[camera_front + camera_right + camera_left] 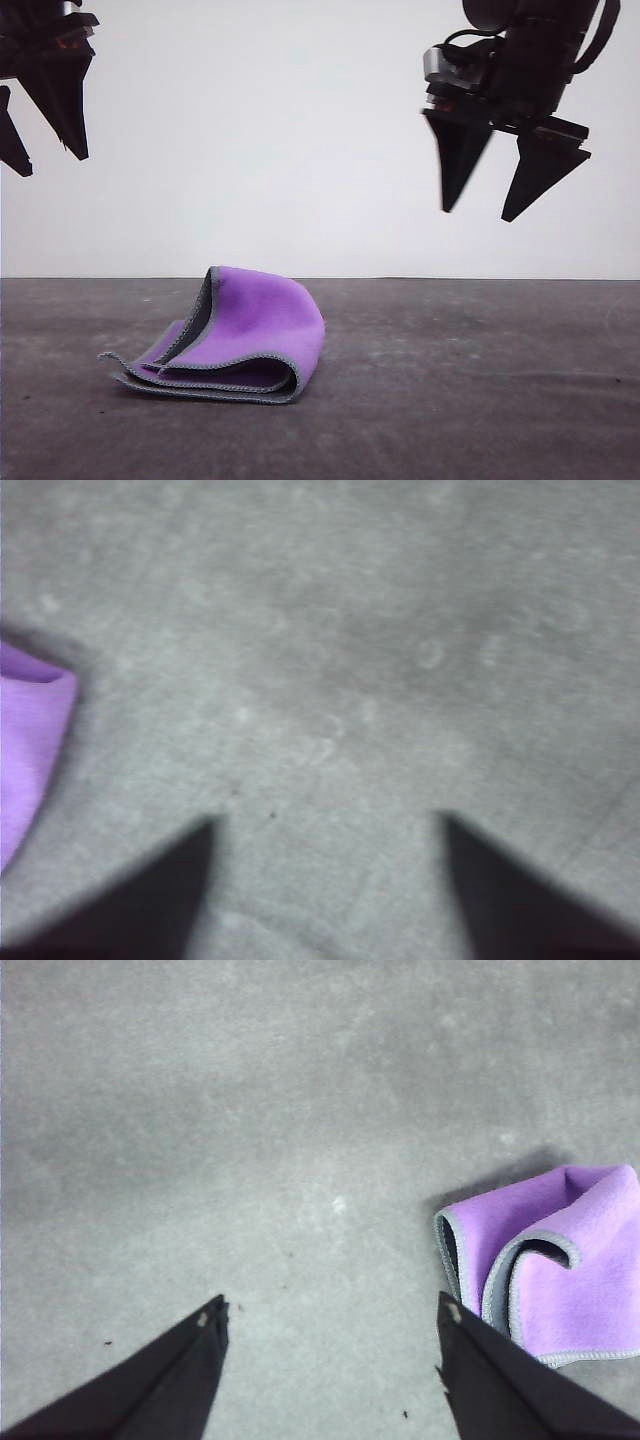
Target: Fold clothes
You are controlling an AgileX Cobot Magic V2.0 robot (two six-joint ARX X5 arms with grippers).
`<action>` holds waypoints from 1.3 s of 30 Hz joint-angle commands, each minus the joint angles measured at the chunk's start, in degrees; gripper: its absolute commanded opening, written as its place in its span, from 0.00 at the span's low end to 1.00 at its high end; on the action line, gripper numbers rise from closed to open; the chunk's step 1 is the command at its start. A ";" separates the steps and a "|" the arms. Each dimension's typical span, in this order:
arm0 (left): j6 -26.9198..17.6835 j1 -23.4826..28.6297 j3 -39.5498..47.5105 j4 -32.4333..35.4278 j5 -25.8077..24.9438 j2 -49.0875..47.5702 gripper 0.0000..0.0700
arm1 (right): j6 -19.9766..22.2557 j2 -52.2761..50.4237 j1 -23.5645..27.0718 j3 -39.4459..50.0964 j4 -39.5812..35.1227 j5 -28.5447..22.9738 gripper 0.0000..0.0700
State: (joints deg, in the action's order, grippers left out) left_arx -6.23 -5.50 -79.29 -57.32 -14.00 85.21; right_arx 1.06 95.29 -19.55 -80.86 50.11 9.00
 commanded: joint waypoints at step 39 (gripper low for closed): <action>3.27 2.27 24.43 15.16 5.46 -30.76 0.01 | -0.76 -45.54 1.31 30.21 -20.34 -10.58 0.01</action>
State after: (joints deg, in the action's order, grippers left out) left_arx -4.63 -3.22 -55.69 -43.27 -8.75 54.87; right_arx 1.90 50.70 -18.00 -51.68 30.71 -1.40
